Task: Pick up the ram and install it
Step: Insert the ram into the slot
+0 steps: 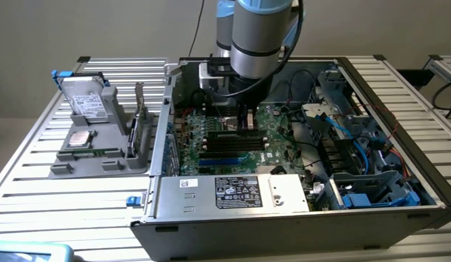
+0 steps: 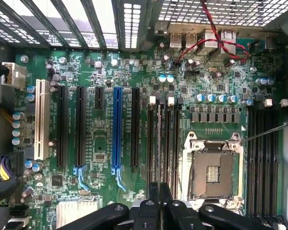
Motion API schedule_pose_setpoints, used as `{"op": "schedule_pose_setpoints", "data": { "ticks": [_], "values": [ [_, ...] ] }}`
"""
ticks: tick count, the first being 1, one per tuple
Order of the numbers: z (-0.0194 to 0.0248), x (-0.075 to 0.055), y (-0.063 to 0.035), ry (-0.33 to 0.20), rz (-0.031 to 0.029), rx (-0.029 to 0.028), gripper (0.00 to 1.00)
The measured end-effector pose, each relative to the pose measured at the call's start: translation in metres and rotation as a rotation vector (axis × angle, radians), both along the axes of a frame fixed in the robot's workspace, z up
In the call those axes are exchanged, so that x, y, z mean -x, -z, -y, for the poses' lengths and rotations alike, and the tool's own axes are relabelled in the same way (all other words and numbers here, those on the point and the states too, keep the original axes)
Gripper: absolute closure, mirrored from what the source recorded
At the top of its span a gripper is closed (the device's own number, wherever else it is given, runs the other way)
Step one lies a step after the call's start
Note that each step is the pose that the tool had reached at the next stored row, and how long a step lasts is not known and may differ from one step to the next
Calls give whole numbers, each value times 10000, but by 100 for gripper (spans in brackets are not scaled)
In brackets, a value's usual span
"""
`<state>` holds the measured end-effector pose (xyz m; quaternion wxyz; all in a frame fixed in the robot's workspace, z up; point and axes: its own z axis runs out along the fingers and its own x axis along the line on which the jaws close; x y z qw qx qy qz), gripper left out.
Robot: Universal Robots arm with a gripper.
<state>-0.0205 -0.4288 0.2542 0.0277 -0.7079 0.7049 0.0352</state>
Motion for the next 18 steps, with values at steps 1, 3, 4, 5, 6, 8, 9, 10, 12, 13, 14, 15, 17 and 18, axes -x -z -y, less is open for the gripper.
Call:
{"op": "schedule_pose_setpoints", "data": {
  "ticks": [1,3,4,5,6,8,9,10,12,13,14,15,17,18],
  "values": [
    [0,0,18,0,0,-11,87],
    [0,0,54,0,0,-28,87],
    [0,0,72,0,0,-35,87],
    [0,0,87,0,0,-38,87],
    [0,0,101,0,0,-40,87],
    [1,0,108,0,0,-39,87],
    [1,0,108,0,-1,-38,87],
    [1,0,109,0,-1,-39,87],
    [1,0,109,0,0,-39,87],
    [1,0,110,0,0,-39,87],
    [1,0,110,0,0,-39,87],
    [1,0,111,0,0,-40,87],
    [1,0,116,0,1,-42,87],
    [1,0,119,0,1,-43,87]
  ]
}}
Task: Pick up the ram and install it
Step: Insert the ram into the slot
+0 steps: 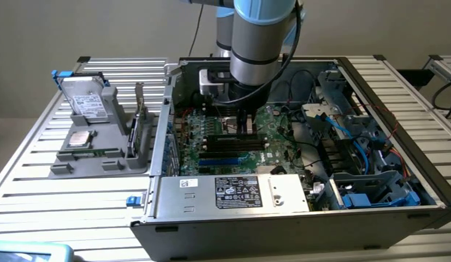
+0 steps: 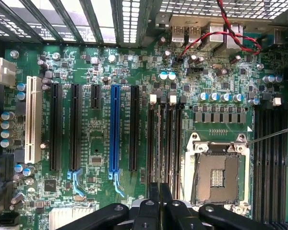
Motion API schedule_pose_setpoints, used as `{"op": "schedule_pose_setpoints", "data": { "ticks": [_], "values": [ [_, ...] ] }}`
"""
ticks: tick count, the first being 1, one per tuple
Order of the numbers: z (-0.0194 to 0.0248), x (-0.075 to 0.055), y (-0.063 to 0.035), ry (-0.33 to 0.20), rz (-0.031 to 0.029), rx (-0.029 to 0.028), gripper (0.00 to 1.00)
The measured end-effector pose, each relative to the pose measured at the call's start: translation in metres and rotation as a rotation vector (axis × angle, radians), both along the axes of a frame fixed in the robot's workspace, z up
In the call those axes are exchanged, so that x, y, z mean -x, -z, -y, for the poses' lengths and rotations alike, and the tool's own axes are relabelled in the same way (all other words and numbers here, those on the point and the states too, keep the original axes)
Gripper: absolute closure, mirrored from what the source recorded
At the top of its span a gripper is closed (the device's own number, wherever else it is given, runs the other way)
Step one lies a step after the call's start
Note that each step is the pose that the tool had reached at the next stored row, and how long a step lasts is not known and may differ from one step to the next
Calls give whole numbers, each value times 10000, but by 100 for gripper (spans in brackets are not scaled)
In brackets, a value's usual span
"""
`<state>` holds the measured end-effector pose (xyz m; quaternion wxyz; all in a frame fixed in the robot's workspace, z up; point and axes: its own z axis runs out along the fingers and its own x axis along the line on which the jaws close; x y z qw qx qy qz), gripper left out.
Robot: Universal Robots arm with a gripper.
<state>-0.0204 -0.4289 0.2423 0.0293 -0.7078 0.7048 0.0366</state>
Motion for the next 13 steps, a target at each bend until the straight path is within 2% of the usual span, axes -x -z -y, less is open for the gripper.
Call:
{"op": "schedule_pose_setpoints", "data": {
  "ticks": [9,13],
  "values": [
    [0,0,82,0,-1,3,87],
    [0,3,87,-1,-1,3,87]
  ]
}}
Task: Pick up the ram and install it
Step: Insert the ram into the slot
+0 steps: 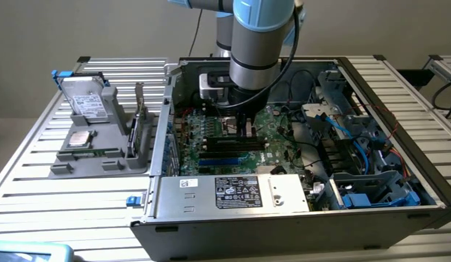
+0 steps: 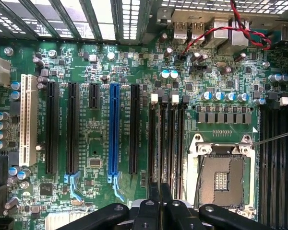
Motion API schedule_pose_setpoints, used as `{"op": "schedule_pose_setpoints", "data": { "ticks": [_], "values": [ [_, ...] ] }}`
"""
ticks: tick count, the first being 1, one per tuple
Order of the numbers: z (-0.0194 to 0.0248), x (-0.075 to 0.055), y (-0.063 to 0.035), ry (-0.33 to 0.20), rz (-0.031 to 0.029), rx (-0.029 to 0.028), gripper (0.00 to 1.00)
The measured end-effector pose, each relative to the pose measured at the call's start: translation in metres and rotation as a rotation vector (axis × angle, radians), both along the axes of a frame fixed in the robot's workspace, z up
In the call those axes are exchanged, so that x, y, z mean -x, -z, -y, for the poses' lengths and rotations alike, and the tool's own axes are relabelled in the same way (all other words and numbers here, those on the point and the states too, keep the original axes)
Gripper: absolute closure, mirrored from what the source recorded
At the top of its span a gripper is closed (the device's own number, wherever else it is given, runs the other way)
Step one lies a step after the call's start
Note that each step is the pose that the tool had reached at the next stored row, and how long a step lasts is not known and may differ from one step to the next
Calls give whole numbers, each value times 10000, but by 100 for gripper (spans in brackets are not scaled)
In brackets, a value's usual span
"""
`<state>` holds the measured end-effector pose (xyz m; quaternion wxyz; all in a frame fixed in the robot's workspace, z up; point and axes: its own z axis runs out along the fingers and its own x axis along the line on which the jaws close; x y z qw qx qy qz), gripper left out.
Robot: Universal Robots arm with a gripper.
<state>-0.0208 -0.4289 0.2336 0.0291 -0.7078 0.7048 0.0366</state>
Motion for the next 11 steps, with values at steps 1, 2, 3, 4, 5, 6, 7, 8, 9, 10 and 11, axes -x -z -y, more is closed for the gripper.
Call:
{"op": "schedule_pose_setpoints", "data": {
  "ticks": [1,2,3,4,5,6,7,8,9,10,11],
  "values": [
    [0,0,0,0,0,0,87],
    [0,0,0,0,0,0,87],
    [0,1,0,1,-1,4,87],
    [0,1,0,1,0,9,87],
    [0,1,0,1,0,20,87],
    [3,1,0,0,0,28,87],
    [7,1,0,1,0,29,87],
    [13,1,0,2,0,32,87],
    [19,1,0,1,1,31,87],
    [23,1,0,1,0,33,87],
    [25,1,0,1,0,34,87]
  ]
}}
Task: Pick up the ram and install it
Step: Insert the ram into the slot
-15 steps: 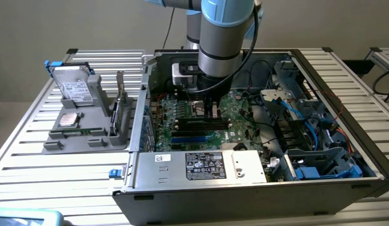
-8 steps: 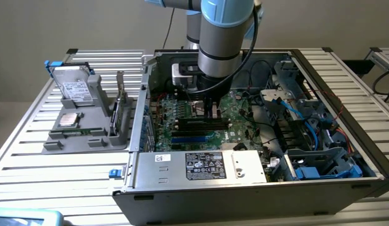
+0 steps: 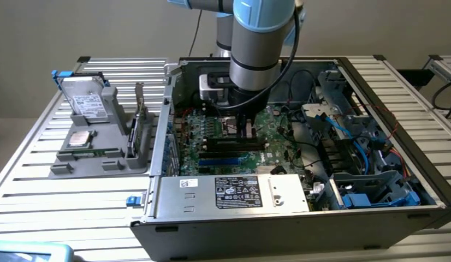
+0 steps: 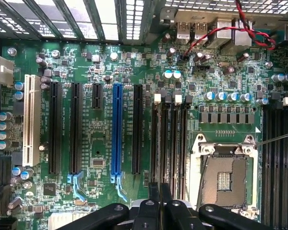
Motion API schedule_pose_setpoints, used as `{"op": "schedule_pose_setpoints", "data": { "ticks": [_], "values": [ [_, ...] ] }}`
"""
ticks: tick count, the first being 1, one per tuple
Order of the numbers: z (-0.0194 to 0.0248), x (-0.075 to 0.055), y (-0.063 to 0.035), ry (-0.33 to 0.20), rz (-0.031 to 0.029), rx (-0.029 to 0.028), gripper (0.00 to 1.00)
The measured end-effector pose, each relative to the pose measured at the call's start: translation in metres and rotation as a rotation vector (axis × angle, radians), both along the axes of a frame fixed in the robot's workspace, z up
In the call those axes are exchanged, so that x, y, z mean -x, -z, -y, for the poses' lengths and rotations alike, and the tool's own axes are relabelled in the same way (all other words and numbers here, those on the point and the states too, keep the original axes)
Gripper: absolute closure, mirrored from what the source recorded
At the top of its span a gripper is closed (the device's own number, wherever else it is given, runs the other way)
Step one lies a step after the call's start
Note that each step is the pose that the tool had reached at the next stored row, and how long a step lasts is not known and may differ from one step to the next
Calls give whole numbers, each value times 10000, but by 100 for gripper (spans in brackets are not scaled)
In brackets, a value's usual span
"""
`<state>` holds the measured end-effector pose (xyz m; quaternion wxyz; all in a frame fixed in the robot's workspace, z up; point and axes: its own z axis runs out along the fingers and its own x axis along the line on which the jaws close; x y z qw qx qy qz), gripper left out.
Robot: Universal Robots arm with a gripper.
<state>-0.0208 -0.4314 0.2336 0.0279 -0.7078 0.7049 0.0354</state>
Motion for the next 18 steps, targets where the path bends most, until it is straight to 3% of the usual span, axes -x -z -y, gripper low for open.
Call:
{"op": "schedule_pose_setpoints", "data": {
  "ticks": [18],
  "values": [
    [18,0,7,0,0,5,87]
  ]
}}
